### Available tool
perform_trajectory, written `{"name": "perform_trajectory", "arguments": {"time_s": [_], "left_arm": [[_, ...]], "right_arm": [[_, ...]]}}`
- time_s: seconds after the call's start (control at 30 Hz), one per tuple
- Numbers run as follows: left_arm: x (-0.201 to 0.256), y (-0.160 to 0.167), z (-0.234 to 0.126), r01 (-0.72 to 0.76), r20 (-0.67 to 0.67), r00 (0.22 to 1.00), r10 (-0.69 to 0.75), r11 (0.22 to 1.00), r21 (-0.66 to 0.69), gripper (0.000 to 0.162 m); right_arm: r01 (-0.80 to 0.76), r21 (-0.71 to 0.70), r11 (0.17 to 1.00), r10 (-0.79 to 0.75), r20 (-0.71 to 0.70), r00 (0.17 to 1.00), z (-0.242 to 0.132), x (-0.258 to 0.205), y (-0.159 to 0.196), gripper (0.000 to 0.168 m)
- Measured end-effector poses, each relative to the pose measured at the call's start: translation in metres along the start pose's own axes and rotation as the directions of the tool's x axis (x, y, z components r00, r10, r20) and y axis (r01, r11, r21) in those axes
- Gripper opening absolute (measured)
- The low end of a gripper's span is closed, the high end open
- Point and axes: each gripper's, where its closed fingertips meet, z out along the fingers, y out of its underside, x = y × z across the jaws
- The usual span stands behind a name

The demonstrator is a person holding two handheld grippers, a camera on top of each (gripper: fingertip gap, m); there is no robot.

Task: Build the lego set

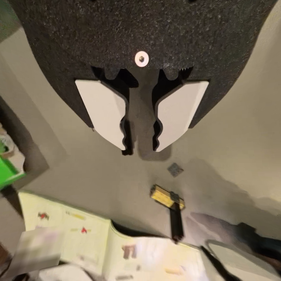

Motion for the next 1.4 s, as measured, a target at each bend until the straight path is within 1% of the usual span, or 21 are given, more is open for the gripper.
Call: {"name": "perform_trajectory", "arguments": {"time_s": [0.07,0.17,0.27,0.3,0.33,0.37,0.43,0.57,0.63,0.73,0.83,0.9,0.97,1.03,1.13,1.27,1.3,1.4], "left_arm": [[0.0,0.0,0.0,0.0,0.002,1.0,0.0,1.0,0.0,0.006],[0.0,0.0,0.0,-0.007,0.006,1.0,0.007,1.0,-0.003,0.007],[-0.003,0.0,-0.001,-0.015,0.022,1.0,0.015,1.0,-0.007,0.008],[-0.004,0.0,-0.001,-0.016,0.027,0.999,0.016,1.0,-0.007,0.008],[-0.005,0.0,-0.002,-0.015,0.031,0.999,0.015,1.0,-0.006,0.008],[-0.005,0.0,-0.002,-0.012,0.033,0.999,0.013,1.0,-0.004,0.008],[-0.006,0.0,-0.003,-0.006,0.034,0.999,0.006,1.0,-0.002,0.009],[-0.005,0.001,-0.001,0.008,0.025,1.0,-0.008,1.0,-0.01,0.011],[-0.004,0.005,0.002,0.007,0.025,1.0,-0.006,0.999,-0.042,0.017],[-0.006,0.022,0.012,0.005,0.043,0.999,0.003,0.985,-0.174,0.034],[-0.005,0.043,0.026,0.034,0.026,0.999,-0.026,0.941,-0.337,0.045],[-0.003,0.046,0.032,0.039,0.002,0.999,-0.041,0.928,-0.37,0.053],[-0.003,0.045,0.037,0.044,-0.004,0.999,-0.049,0.926,-0.375,0.048],[-0.004,0.047,0.041,0.06,-0.009,0.998,-0.069,0.919,-0.39,0.047],[-0.004,0.046,0.048,0.084,-0.015,0.995,-0.098,0.914,-0.397,0.047],[-0.004,0.045,0.052,0.089,-0.011,0.995,-0.102,0.913,-0.398,0.047],[-0.004,0.045,0.052,0.086,-0.013,0.995,-0.099,0.913,-0.398,0.046],[-0.003,0.044,0.052,0.073,-0.014,0.996,-0.085,0.916,-0.395,0.045]], "right_arm": [[-0.022,-0.07,0.997,0.024,0.021,1.0,0.003,0.009,0.005,0.033],[0.056,-0.187,0.981,-0.049,0.044,0.998,0.013,0.017,0.008,0.035],[0.086,-0.319,0.944,-0.056,0.103,0.993,0.024,0.018,0.013,0.037],[0.1,-0.358,0.928,-0.064,0.112,0.992,0.026,0.019,0.016,0.036],[0.11,-0.37,0.923,-0.069,0.123,0.99,0.027,0.019,0.015,0.03],[0.114,-0.366,0.923,-0.07,0.134,0.989,0.028,0.018,0.013,0.023],[0.115,-0.366,0.923,-0.071,0.132,0.989,0.029,0.018,0.012,0.016],[0.104,-0.328,0.939,-0.067,0.124,0.99,0.029,0.017,0.011,0.016],[0.086,-0.3,0.95,-0.051,0.124,0.991,0.03,0.017,0.011,0.016],[0.061,-0.278,0.959,-0.024,0.135,0.991,0.03,0.017,0.011,0.016],[0.046,-0.257,0.965,-0.008,0.144,0.99,0.031,0.016,0.01,0.016],[0.053,-0.245,0.968,-0.019,0.142,0.99,0.031,0.015,0.01,0.016],[0.068,-0.237,0.969,-0.037,0.134,0.99,0.031,0.015,0.01,0.016],[0.079,-0.23,0.97,-0.051,0.128,0.99,0.032,0.015,0.01,0.016],[0.087,-0.221,0.971,-0.061,0.123,0.99,0.032,0.015,0.009,0.016],[0.085,-0.211,0.974,-0.059,0.125,0.99,0.032,0.014,0.009,0.016],[0.087,-0.211,0.974,-0.063,0.119,0.991,0.031,0.014,0.01,0.017],[0.111,-0.205,0.972,-0.096,0.082,0.992,0.027,0.017,0.007,0.026]]}}
